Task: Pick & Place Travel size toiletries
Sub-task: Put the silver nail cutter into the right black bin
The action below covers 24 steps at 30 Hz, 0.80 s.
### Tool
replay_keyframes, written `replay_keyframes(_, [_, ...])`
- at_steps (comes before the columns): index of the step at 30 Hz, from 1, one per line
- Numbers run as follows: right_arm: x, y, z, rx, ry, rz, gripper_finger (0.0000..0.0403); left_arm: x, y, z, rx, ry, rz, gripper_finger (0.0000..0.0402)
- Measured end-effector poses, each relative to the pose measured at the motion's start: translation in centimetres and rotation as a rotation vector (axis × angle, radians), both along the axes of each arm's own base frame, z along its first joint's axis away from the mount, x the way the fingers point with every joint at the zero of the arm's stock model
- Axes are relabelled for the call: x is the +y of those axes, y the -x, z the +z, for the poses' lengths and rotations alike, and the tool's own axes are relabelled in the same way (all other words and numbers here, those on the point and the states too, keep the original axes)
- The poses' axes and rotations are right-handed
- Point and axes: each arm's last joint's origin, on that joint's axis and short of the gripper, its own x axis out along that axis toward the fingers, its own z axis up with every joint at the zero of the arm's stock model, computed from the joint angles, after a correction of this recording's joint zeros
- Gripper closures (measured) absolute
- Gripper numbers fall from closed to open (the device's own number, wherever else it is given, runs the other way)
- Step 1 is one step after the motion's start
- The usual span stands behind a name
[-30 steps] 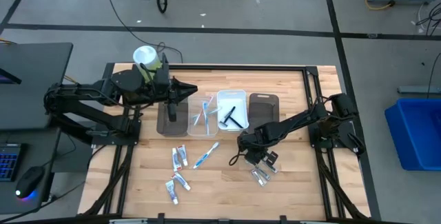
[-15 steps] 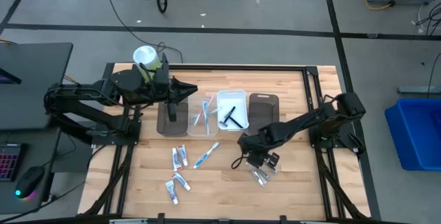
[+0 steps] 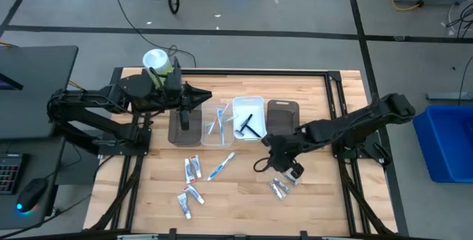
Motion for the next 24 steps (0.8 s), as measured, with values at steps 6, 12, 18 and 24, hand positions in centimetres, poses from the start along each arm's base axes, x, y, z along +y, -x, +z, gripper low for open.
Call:
replay_keyframes(6, [-1.7,0.6,1.5,-0.035,-0.010,-0.176,0.0332,0.0,0.0,0.0,0.000,0.000,0.000,0.0361])
replay_keyframes(12, [-4.4,1.2,1.3,0.062,0.014,-0.405,0.0332,0.0,0.0,0.0,0.000,0.000,0.000,0.0361])
replay_keyframes(18, [-6.9,2.0,0.9,0.181,0.005,-0.587,0.0332,0.0,0.0,0.0,-0.002,0.000,0.000,0.0361])
replay_keyframes(24, [-8.8,2.7,0.7,0.253,0.000,-0.715,0.0332,0.0,0.0,0.0,-0.002,0.000,0.000,0.0361])
